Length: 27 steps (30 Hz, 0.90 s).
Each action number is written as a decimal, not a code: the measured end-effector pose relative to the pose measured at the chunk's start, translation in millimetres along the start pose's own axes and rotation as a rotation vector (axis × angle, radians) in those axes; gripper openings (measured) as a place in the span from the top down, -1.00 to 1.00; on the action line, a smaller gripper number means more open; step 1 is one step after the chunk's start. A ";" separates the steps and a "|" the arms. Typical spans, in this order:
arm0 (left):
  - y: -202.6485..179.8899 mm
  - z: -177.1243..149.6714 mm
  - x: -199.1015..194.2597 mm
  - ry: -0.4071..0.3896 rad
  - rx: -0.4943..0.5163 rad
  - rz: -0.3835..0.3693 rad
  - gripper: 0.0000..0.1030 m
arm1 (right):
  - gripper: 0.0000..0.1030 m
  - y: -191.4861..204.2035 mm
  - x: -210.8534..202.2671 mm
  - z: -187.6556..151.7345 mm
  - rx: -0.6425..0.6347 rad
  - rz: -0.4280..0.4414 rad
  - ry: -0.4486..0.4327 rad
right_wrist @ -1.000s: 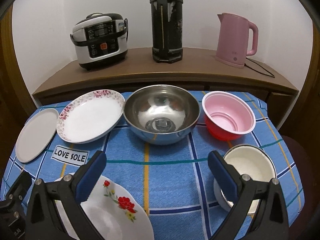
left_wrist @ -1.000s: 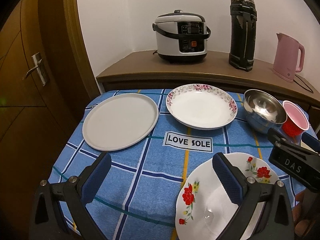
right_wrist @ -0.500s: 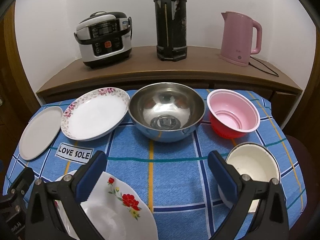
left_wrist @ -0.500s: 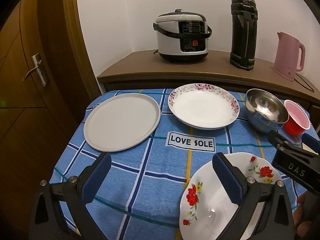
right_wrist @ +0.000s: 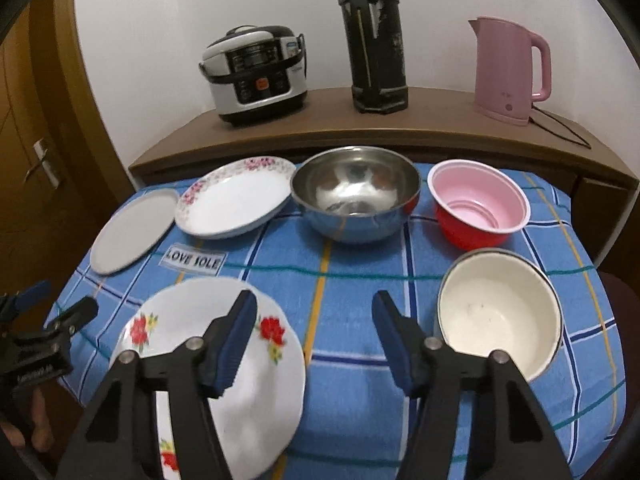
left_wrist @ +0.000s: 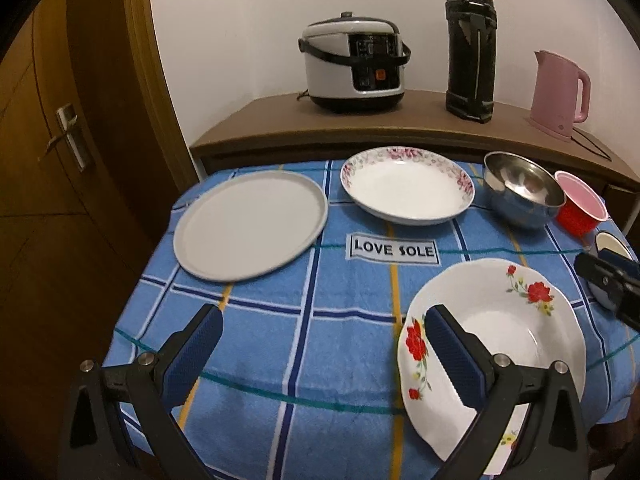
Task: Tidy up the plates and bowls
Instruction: 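Close both grippers on the rim of the red-flower plate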
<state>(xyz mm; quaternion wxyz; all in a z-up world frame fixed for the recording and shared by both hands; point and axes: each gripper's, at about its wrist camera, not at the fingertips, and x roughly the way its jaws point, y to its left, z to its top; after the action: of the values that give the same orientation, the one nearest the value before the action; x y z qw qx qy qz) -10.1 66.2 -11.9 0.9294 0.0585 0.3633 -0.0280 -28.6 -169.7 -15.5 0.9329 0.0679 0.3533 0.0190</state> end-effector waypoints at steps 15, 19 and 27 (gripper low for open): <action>-12.1 -10.2 1.0 0.019 0.018 -0.070 -0.60 | 0.30 1.4 0.4 -23.8 -0.001 0.076 0.057; -12.0 -14.3 10.8 0.068 -0.010 -0.129 -0.22 | 0.34 1.9 -1.1 -30.7 -0.013 0.103 0.063; -17.9 -20.9 19.6 0.119 -0.042 -0.228 0.26 | 0.50 -1.4 3.3 -39.0 0.004 0.157 0.092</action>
<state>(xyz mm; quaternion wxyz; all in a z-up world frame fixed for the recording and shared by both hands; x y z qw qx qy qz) -11.4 51.0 -42.0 0.8980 -0.0009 0.4226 -0.1226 -52.0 -166.4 -46.8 0.9112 0.0962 0.3892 0.0948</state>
